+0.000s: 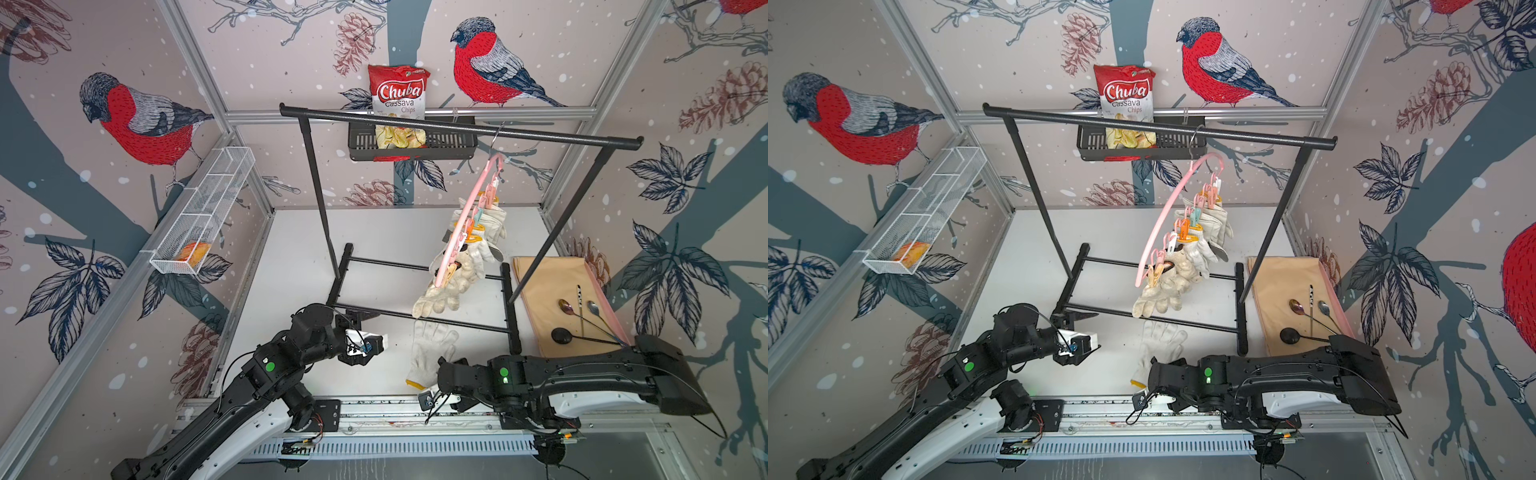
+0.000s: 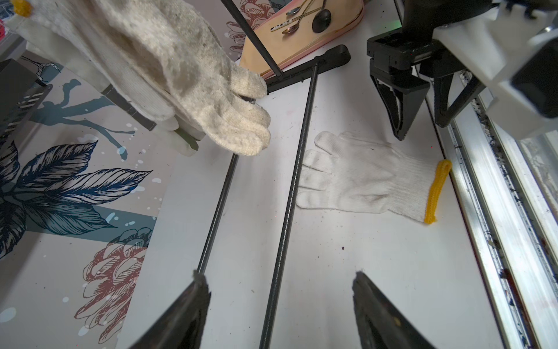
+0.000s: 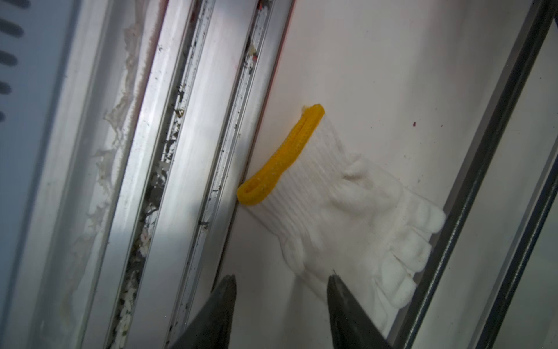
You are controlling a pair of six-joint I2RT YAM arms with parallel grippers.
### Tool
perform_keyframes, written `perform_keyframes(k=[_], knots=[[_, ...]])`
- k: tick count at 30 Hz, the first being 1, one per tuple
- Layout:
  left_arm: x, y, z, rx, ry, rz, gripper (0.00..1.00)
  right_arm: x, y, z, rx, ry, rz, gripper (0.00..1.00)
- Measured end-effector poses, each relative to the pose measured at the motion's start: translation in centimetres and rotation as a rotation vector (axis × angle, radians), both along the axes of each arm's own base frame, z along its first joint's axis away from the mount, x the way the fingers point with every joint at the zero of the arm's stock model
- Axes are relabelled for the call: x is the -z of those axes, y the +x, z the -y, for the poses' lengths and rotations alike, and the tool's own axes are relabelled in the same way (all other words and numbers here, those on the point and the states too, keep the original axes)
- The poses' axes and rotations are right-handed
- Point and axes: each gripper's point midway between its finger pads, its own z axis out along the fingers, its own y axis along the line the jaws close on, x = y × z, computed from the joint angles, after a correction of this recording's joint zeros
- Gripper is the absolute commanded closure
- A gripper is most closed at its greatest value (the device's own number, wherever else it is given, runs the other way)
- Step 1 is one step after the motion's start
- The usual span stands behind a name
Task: Clip the gloves onto a hanger to dry
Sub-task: Pick up the glove from the center of the board.
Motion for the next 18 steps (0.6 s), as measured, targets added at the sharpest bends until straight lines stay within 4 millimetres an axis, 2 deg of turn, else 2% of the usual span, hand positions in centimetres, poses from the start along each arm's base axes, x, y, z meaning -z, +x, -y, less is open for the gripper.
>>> perform_keyframes(k=[11,18], knots=[[-0.1,0.4,0.2,-0.030,-0.023,-0.023,0.25,2.6,1.0,-1.2,0.018,-0.019,-0.009,0.50],[-0.1,0.7,0.0,-0.054,-0.025,-0.031,0.25,3.0,1.7,-2.8,0.040,0.033,-0.027,0.55]])
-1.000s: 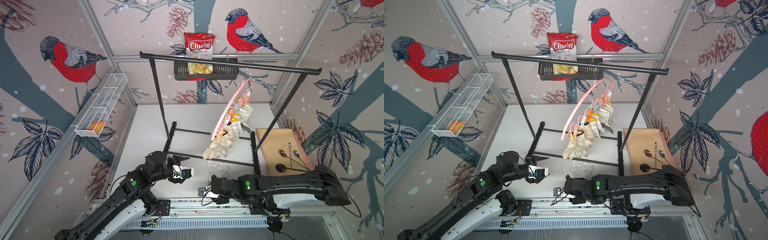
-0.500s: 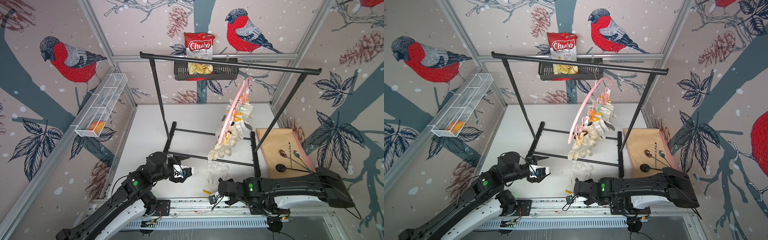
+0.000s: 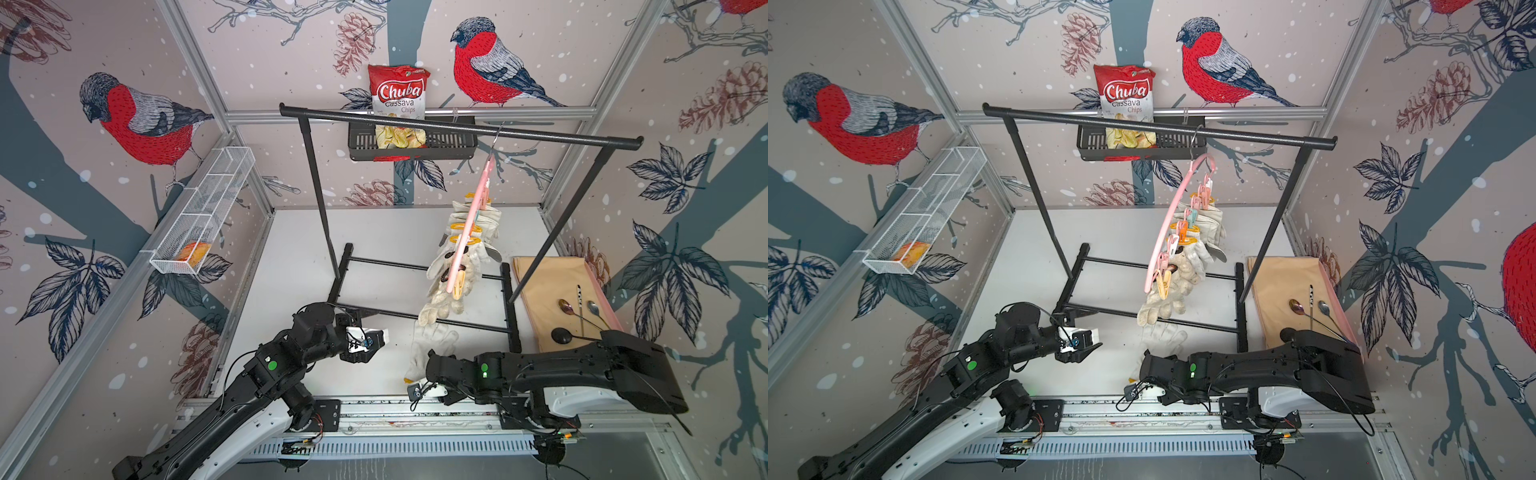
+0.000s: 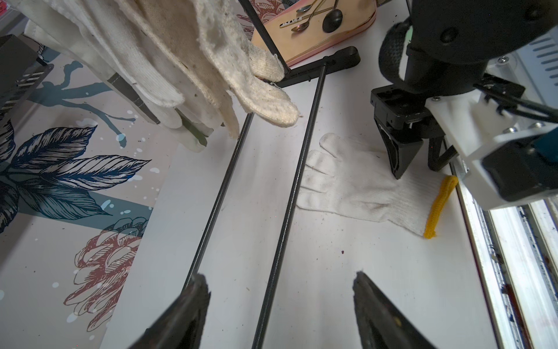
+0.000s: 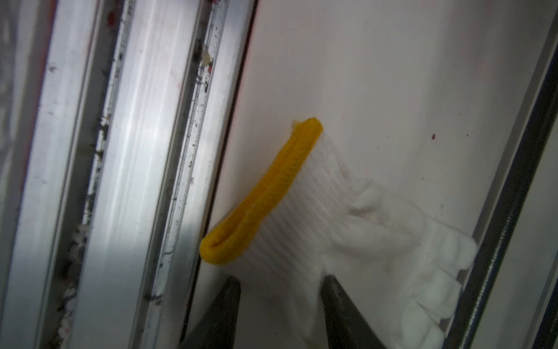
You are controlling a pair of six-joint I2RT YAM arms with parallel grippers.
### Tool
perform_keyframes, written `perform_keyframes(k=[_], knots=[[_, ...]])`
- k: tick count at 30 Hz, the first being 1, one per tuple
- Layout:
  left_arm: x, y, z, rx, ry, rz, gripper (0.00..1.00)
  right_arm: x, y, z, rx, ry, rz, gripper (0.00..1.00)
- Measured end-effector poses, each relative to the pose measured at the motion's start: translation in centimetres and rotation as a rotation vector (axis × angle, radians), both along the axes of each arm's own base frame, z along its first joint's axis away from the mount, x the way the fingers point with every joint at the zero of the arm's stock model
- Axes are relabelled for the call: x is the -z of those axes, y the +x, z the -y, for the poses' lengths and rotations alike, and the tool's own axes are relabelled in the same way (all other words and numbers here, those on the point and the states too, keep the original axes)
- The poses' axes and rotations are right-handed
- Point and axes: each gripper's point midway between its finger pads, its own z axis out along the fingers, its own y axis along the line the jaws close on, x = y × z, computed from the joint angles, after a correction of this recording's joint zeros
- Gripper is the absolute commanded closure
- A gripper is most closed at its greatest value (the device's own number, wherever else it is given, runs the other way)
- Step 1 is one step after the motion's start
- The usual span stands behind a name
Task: Clip the gloves onto a hanger to dry
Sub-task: Pick up the glove from the center of the board.
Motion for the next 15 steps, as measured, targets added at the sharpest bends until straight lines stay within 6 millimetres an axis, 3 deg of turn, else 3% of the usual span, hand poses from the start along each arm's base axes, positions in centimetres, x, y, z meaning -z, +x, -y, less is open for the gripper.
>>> perform_keyframes(k=[4,9,11,15], knots=[[0.08,0.09,-0.01,-0.005,0.002,-0.003,0.25,0.11,0.33,-0.83,0.012,0.032,-0.023,0.65],[0.07,0.13,-0.03,-0.007,0.002,-0.001,0.25,0.52,0.70,-0.96,0.022,0.031,-0.053,0.95],[0.07,0.14,-0.03,-0.008,0.002,-0.001,0.25,0.42,0.89,-1.09,0.022,0.033,-0.053,1.00],[-0.09,0.38,-0.19,-0.024,0.001,0.009,0.25,0.20,1.00,-1.01,0.020,0.031,-0.055,1.00]])
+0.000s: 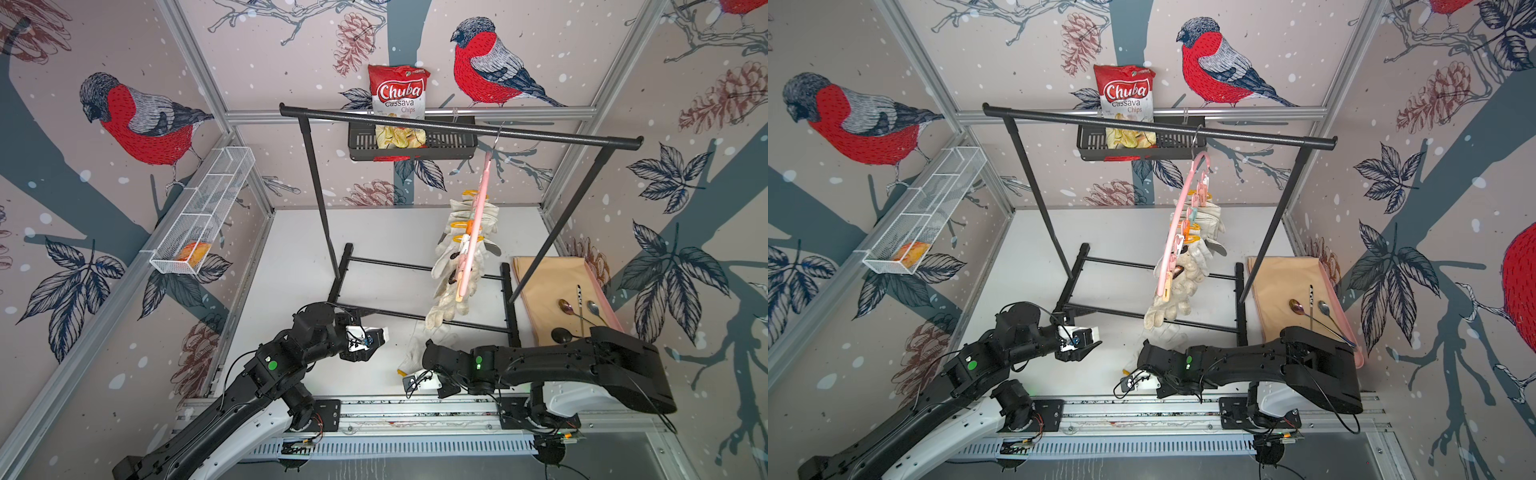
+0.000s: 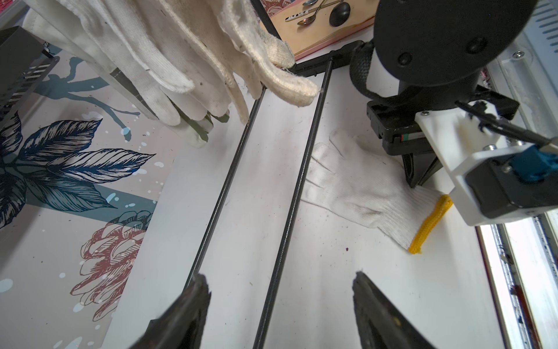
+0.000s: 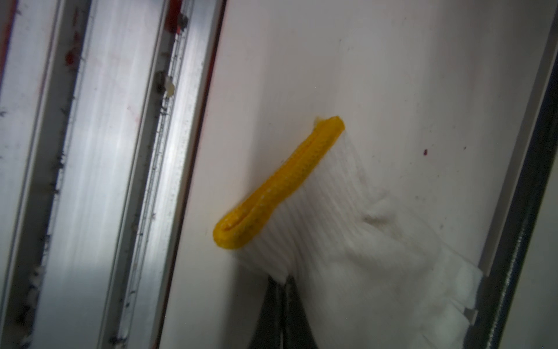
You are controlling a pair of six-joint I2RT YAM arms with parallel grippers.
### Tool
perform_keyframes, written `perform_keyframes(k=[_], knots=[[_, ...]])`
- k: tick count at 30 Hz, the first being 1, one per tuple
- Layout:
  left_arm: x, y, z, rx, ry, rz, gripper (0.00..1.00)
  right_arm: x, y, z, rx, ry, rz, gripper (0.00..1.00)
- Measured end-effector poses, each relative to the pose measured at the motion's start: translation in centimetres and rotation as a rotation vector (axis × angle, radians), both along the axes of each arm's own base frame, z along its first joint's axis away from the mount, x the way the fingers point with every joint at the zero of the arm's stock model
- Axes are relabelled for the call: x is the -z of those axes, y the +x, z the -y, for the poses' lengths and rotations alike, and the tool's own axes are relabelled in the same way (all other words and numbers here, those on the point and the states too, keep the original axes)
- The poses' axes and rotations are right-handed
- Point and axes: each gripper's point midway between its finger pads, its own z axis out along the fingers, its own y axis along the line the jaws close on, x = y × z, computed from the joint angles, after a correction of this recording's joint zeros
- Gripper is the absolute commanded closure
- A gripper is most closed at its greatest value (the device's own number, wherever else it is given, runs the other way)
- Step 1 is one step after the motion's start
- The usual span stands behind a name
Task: Clip the gloves onto a hanger to dry
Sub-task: Pick up the glove from the center of the board.
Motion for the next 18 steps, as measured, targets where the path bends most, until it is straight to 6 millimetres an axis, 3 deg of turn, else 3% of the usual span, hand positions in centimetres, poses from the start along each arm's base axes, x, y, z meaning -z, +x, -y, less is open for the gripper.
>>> perform_keyframes(k=[5,12,18], knots=[[-1.3,0.3,0.2,-0.026,-0.060,0.004,0.25,-3.2,0.6,-0.6,0.040,0.085,0.005,1.00],[-4.5,0.5,1.1,-0.049,-0.226,-0.032,0.25,-13.6,0.9,-3.1,0.125,0.407,-0.024,1.00],[-7.3,-0.6,1.1,-0.031,-0.343,-0.078,0.25,-20.7,-0.4,-3.4,0.160,0.605,-0.139,1.00]])
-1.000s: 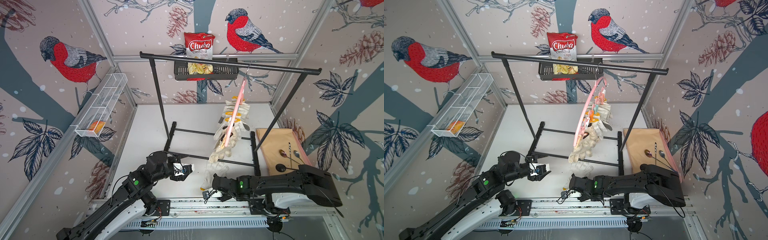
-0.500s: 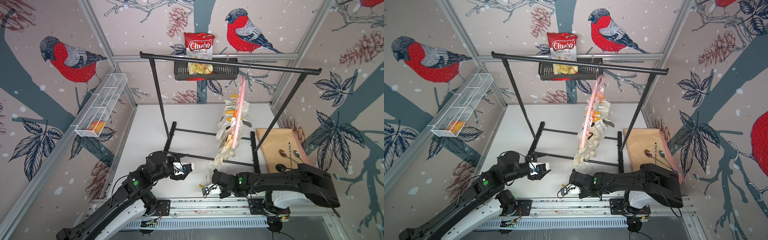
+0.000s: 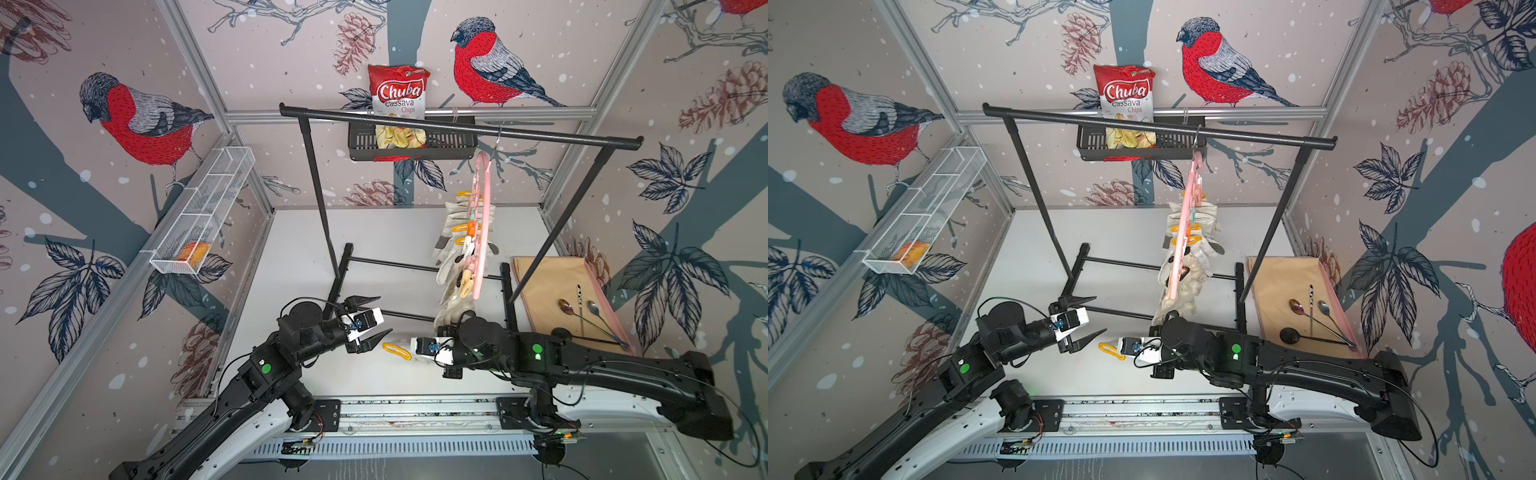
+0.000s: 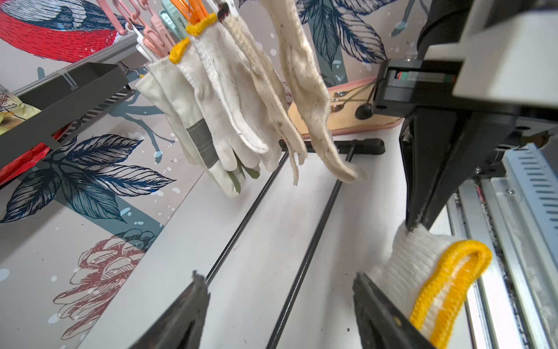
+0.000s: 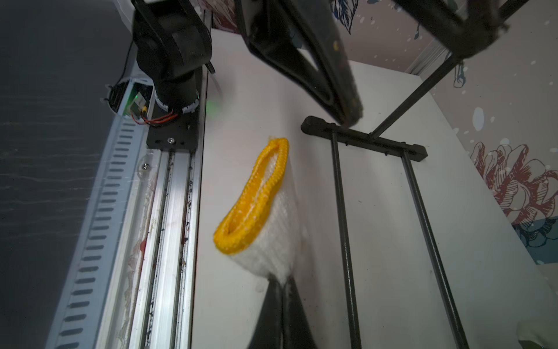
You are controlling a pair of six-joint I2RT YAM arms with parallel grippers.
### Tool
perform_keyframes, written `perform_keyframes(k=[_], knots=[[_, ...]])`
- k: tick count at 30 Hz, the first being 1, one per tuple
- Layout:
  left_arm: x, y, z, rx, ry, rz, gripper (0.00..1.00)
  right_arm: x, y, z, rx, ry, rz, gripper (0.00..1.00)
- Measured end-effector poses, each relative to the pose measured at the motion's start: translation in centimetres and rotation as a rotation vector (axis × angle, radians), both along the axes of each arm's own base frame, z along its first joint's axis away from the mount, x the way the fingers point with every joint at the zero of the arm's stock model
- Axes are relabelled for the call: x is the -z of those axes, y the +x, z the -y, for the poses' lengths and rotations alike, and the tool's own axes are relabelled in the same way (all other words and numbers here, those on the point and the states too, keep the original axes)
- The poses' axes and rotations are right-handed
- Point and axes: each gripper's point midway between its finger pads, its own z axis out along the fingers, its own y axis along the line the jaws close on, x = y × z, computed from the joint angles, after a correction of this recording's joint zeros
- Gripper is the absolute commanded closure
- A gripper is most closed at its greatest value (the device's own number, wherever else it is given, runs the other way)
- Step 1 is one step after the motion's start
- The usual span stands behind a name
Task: Clip the gloves onto a hanger to dry
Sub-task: Pick up the glove from the center of the board.
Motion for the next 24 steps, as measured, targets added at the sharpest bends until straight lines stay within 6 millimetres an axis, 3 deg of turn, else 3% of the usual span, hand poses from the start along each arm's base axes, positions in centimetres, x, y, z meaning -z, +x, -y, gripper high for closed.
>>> perform_keyframes(k=[6,13,17,24], knots=[[-4.6,-2.5,-0.6,0.064,-0.135,-0.009,0.29,-5.1,-1.5,0.4,0.004,0.149,-0.106,1.00],[-7.8,-4.7,0.0,0.178,-0.215,-0.098,0.33,-7.6,-1.8,0.9,0.037,0.231,-0.190,1.00],[-8.3,-5.8,0.4,0.251,-0.229,-0.154,0.35,-9.4,-1.9,1.3,0.044,0.284,-0.208,1.00],[-7.1,-6.2,1.0,0.293,-0.217,-0.206,0.35,-12.4,-2.0,1.5,0.041,0.363,-0.218,1.00]])
